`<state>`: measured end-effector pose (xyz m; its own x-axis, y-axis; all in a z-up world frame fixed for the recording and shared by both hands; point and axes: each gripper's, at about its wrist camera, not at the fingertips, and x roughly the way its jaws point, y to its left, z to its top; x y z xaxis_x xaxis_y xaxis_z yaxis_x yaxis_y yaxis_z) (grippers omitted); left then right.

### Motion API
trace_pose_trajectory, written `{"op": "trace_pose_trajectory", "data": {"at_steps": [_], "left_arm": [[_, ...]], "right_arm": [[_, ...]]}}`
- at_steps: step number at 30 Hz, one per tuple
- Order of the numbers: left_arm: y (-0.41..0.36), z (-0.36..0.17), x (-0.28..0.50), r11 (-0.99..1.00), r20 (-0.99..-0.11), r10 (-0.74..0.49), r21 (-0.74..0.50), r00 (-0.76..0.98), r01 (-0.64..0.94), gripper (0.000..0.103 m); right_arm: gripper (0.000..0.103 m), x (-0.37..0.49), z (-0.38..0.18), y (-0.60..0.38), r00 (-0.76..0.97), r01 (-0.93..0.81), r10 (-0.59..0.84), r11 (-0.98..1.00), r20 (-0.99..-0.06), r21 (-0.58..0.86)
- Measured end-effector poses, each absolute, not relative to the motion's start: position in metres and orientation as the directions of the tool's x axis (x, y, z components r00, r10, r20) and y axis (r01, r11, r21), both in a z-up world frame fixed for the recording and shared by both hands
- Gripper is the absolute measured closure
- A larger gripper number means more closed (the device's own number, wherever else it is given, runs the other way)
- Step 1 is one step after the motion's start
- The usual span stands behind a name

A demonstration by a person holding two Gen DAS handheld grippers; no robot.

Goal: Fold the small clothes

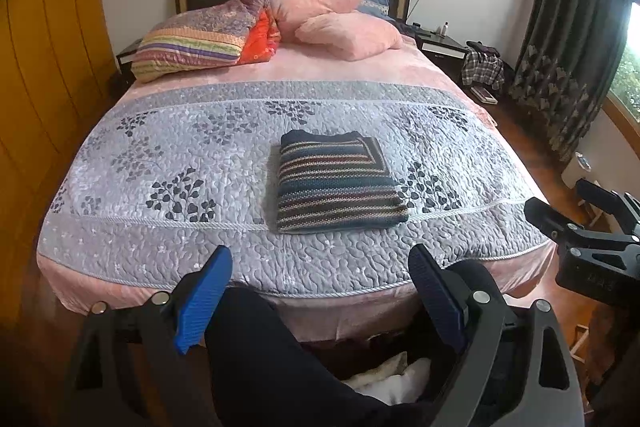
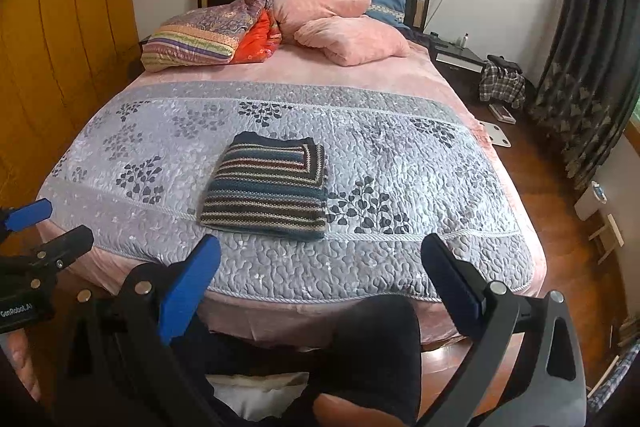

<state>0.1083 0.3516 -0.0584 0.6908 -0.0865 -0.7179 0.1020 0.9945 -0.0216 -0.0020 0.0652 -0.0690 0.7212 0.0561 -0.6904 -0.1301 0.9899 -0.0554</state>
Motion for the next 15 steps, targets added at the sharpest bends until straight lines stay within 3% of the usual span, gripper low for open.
{"op": "trace_pose_trajectory", "data": {"at_steps": [15], "left_arm": [[0.3574, -0.0526, 0.112, 0.997, -0.711, -0.056, -0.002, 0.701, 0.078, 0.013]], "right_arm": [[0.003, 0.006, -0.069, 0.0717, 0.718, -0.156, 0.077, 0.986, -0.691, -0.052]]}}
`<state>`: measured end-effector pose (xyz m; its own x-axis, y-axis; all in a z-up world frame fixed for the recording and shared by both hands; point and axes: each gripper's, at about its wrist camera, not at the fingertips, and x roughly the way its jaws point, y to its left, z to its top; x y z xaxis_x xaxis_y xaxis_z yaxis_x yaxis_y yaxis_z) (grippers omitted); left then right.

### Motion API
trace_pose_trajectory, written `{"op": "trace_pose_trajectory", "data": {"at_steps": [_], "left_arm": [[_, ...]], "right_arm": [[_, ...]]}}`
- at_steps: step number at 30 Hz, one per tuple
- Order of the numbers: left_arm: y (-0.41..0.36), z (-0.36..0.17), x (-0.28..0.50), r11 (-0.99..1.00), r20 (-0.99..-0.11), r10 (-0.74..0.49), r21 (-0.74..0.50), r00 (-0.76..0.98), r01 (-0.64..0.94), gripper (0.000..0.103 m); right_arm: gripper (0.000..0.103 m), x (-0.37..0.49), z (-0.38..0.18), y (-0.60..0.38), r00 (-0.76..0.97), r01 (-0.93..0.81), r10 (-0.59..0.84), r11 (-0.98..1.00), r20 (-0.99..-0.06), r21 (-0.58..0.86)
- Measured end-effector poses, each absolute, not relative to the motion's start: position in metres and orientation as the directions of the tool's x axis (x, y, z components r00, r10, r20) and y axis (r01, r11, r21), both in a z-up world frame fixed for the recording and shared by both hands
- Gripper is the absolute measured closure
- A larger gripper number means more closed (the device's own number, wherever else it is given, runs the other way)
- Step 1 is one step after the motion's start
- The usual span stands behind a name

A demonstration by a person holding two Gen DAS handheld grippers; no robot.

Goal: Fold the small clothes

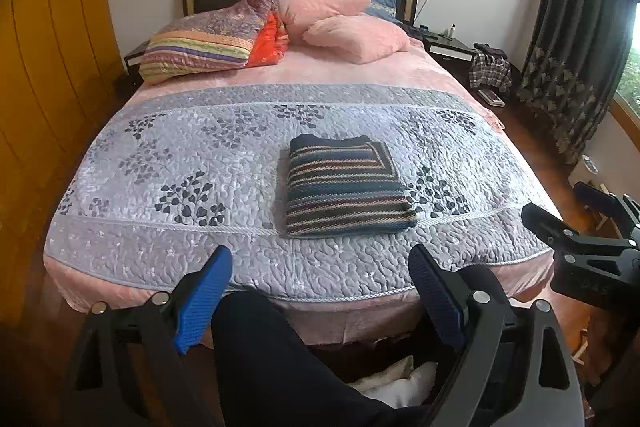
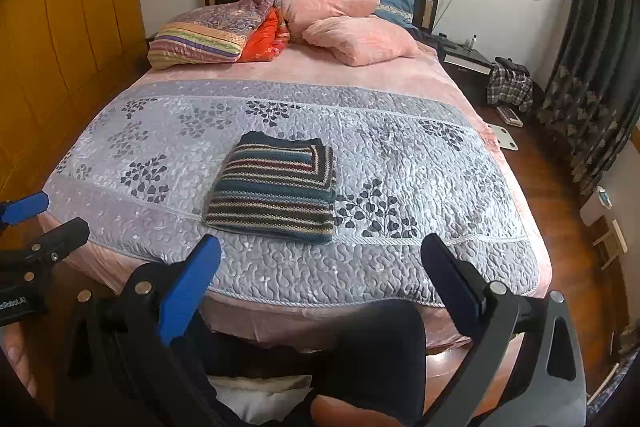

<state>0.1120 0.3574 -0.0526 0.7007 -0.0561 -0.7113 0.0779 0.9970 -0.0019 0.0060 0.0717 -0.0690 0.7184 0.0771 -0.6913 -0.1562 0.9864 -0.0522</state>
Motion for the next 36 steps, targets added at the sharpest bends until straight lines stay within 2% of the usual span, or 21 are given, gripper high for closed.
{"op": "trace_pose_trajectory", "data": {"at_steps": [36], "left_arm": [[0.3607, -0.0422, 0.1108, 0.998, -0.701, -0.042, 0.006, 0.712, 0.065, 0.013]], "right_arm": [[0.003, 0.0046, -0.0678, 0.0731, 0.719, -0.174, 0.098, 0.984, -0.688, -0.042]]}}
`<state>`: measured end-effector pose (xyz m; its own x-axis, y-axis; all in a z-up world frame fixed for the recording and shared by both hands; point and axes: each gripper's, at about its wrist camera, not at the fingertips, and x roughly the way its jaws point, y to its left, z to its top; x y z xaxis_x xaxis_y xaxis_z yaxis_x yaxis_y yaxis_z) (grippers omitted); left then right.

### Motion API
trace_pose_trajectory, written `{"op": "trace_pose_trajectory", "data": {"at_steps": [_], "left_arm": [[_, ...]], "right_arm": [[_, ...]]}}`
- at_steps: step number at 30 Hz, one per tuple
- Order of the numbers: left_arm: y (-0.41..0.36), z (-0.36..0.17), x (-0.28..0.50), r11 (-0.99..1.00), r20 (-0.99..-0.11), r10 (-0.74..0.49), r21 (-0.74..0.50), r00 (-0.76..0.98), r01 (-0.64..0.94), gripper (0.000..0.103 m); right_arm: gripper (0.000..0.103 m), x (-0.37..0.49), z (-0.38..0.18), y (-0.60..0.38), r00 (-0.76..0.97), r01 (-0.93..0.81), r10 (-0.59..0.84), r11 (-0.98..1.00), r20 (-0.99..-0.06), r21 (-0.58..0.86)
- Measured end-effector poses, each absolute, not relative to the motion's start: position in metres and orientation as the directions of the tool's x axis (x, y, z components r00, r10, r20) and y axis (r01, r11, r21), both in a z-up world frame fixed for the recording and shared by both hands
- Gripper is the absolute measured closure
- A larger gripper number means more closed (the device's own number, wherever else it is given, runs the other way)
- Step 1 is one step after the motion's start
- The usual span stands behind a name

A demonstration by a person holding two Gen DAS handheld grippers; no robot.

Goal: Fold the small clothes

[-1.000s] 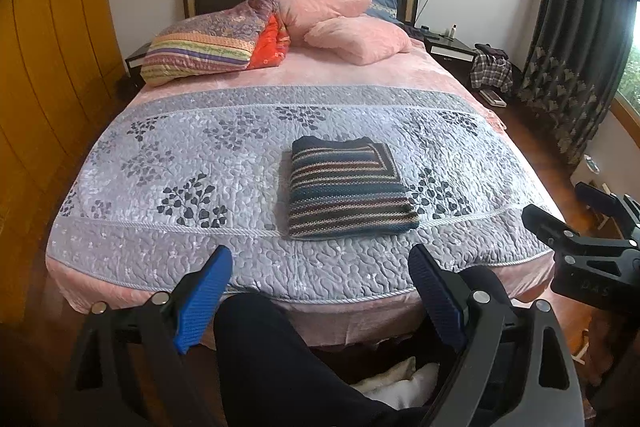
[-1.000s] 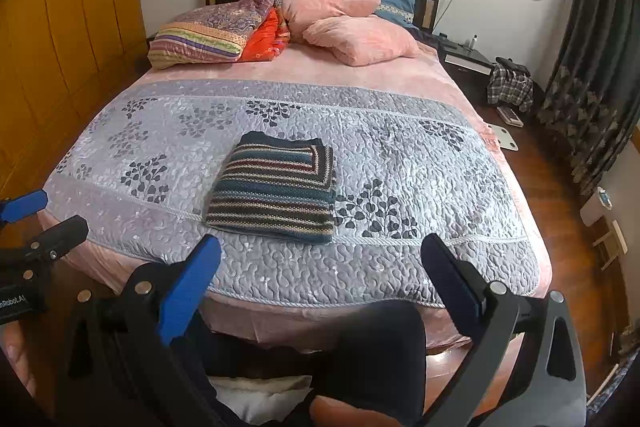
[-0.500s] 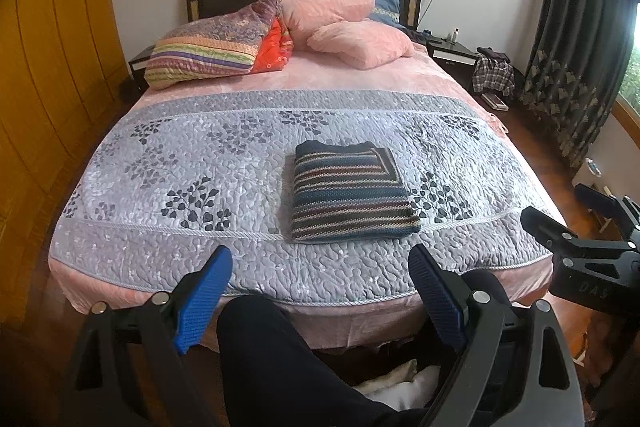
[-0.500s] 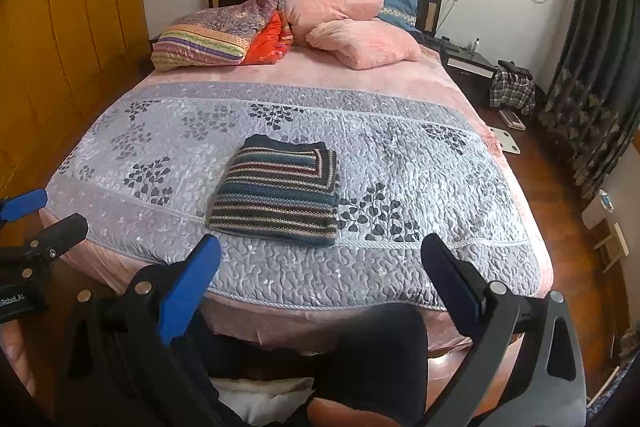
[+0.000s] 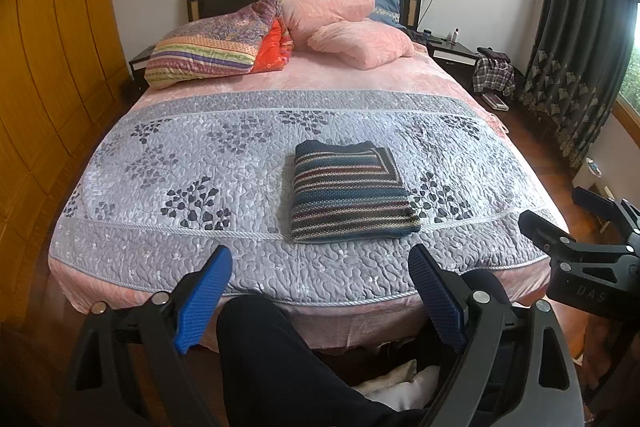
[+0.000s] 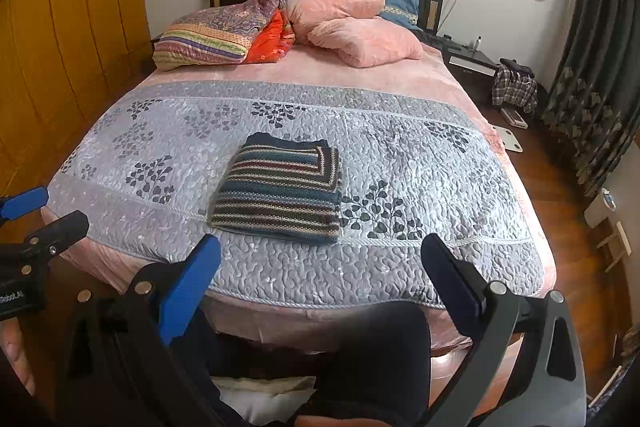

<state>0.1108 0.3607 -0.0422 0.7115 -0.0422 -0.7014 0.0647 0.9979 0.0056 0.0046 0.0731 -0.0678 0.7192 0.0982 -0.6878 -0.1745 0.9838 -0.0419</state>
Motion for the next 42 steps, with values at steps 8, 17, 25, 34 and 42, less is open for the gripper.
{"op": "trace_pose_trajectory", "data": {"at_steps": [8, 17, 25, 34, 42], "left_arm": [[0.3613, -0.0429, 0.1111, 0.998, -0.705, -0.037, 0.007, 0.708, 0.06, 0.013], [0.3601, -0.0456, 0.1118, 0.998, -0.708, -0.033, 0.011, 0.705, 0.058, 0.013], [0.3601, -0.0467, 0.1126, 0.998, -0.71, -0.032, 0.013, 0.704, 0.058, 0.013], [0.3614, -0.0471, 0.1137, 0.998, -0.709, -0.033, 0.014, 0.704, 0.06, 0.013], [0.3608, -0.0473, 0.1137, 0.998, -0.71, -0.033, 0.013, 0.703, 0.061, 0.013]], "right_arm": [[0.003, 0.0046, -0.0697, 0.0734, 0.722, -0.184, 0.106, 0.982, -0.684, -0.041], [0.003, 0.0063, -0.0694, 0.0726, 0.72, -0.186, 0.11, 0.982, -0.685, -0.037], [0.003, 0.0086, -0.0707, 0.0748, 0.719, -0.187, 0.115, 0.982, -0.686, -0.032], [0.003, 0.009, -0.0722, 0.0725, 0.72, -0.187, 0.115, 0.982, -0.684, -0.031], [0.003, 0.009, -0.0723, 0.0721, 0.72, -0.187, 0.116, 0.982, -0.684, -0.031]]}}
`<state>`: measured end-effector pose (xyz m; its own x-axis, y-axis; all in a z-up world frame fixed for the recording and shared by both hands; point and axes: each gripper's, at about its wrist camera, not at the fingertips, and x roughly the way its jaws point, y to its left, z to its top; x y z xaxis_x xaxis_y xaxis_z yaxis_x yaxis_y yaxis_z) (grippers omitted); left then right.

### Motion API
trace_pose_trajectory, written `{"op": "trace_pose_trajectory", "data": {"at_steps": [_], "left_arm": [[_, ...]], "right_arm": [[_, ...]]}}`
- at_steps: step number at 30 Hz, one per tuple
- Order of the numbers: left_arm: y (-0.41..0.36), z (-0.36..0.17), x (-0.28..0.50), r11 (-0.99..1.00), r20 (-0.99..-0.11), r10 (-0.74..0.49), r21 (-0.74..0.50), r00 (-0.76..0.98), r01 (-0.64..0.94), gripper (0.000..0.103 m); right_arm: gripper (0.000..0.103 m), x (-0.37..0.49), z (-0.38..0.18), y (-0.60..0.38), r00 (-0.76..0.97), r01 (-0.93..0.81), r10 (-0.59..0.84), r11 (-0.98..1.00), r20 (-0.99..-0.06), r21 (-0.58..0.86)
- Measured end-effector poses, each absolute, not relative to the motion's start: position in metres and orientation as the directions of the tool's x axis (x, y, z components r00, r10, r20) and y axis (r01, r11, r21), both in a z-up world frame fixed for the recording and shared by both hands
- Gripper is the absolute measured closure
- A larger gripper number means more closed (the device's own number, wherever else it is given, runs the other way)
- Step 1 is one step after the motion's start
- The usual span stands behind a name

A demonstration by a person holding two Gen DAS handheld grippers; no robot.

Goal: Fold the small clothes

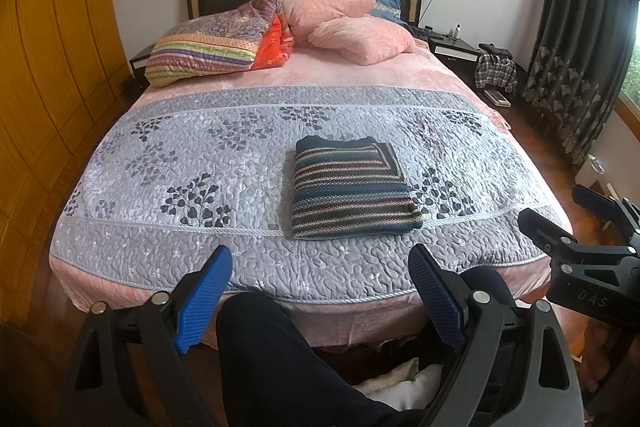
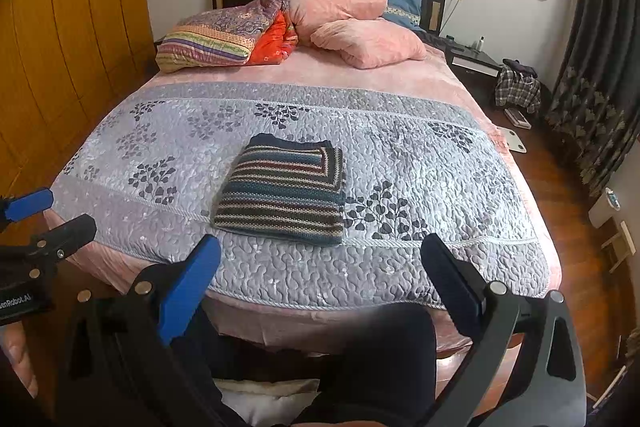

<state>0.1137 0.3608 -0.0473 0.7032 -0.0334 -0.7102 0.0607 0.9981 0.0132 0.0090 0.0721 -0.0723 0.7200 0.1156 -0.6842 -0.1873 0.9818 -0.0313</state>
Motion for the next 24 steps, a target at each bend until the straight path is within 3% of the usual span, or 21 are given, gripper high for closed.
{"op": "trace_pose_trajectory", "data": {"at_steps": [24], "left_arm": [[0.3575, -0.0454, 0.1147, 0.997, -0.706, -0.041, 0.013, 0.707, 0.071, 0.013]], "right_arm": [[0.003, 0.0069, -0.0663, 0.0735, 0.729, -0.185, 0.109, 0.982, -0.676, -0.041]]}}
